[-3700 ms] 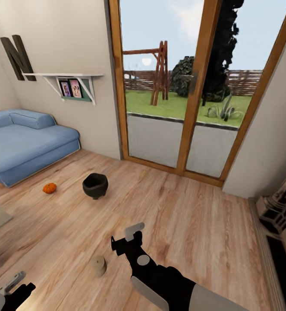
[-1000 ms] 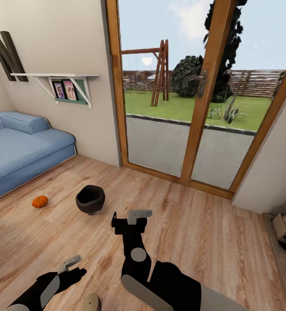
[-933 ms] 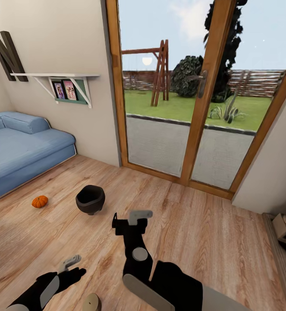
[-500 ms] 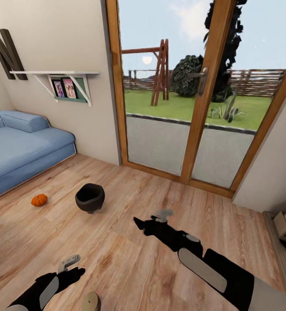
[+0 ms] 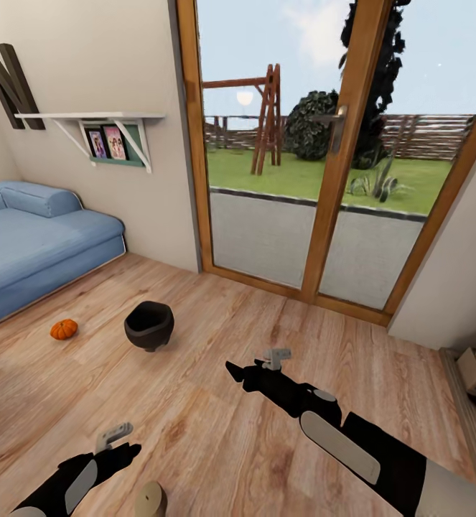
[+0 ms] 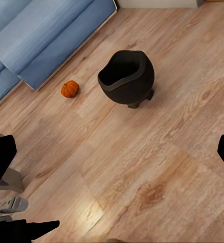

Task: Place each of the two pumpkins and all three candles from the living room inside a cabinet in the living room (use any cabinet), then make sure every cabinet is closed, and position the cauldron so it is next to a table in the living room.

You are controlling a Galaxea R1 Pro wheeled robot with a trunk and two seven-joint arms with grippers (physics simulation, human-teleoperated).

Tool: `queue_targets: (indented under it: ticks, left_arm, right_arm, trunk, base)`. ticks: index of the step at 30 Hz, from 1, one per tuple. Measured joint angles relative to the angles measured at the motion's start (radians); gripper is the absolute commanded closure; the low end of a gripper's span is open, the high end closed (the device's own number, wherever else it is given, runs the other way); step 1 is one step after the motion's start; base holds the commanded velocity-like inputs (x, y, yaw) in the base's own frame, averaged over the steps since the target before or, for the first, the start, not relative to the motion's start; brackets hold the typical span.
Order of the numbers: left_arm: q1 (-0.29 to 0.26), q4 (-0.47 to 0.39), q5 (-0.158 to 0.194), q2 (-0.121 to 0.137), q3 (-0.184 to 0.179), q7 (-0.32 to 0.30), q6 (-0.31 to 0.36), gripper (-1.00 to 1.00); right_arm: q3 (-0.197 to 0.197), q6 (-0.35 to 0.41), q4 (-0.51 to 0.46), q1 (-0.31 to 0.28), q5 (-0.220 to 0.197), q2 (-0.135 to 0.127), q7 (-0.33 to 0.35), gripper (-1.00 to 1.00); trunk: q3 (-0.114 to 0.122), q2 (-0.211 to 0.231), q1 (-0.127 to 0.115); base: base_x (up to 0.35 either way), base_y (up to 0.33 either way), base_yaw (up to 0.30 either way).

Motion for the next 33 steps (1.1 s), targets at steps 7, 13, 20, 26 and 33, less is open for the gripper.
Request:
queue_targets:
  ticks: [7, 13, 20, 26, 33]
  left_arm:
    - [0.0, 0.0, 0.001, 0.001, 0.0, -0.001, 0.0, -1.0]
    - [0.0, 0.0, 0.002, 0.001, 0.0, -0.001, -0.017, -1.0]
    - [0.001, 0.0, 0.001, 0.002, -0.001, -0.001, -0.023, -1.0]
    - [0.001, 0.0, 0.001, 0.002, -0.001, -0.001, -0.024, -1.0]
    - [0.002, 0.0, 0.001, 0.002, -0.001, -0.001, -0.024, -1.0]
  right_arm:
    - [-0.003, 0.016, 0.005, 0.0, -0.041, 0.007, -0.003, -1.0]
    - [-0.003, 0.077, 0.059, 0.0, -0.056, 0.009, -0.004, -1.0]
    - [-0.002, 0.079, 0.093, 0.0, -0.052, 0.007, 0.003, -1.0]
    - [0.0, 0.078, 0.098, 0.0, -0.046, 0.008, -0.004, -1.0]
    - [0.001, 0.083, 0.095, 0.0, -0.044, 0.008, -0.006, -1.0]
  trunk:
    - [-0.022, -0.049, 0.027]
    - [-0.041, -0.091, 0.05]
    - [-0.063, -0.14, 0.077]
    - [-0.081, -0.182, 0.1]
    - [-0.103, -0.231, 0.127]
  base:
    - [0.0, 0.0, 0.0]
    - [0.0, 0.0, 0.0]
    - [0.0, 0.0, 0.0]
    - [0.0, 0.0, 0.0]
    - [0.0, 0.0, 0.139]
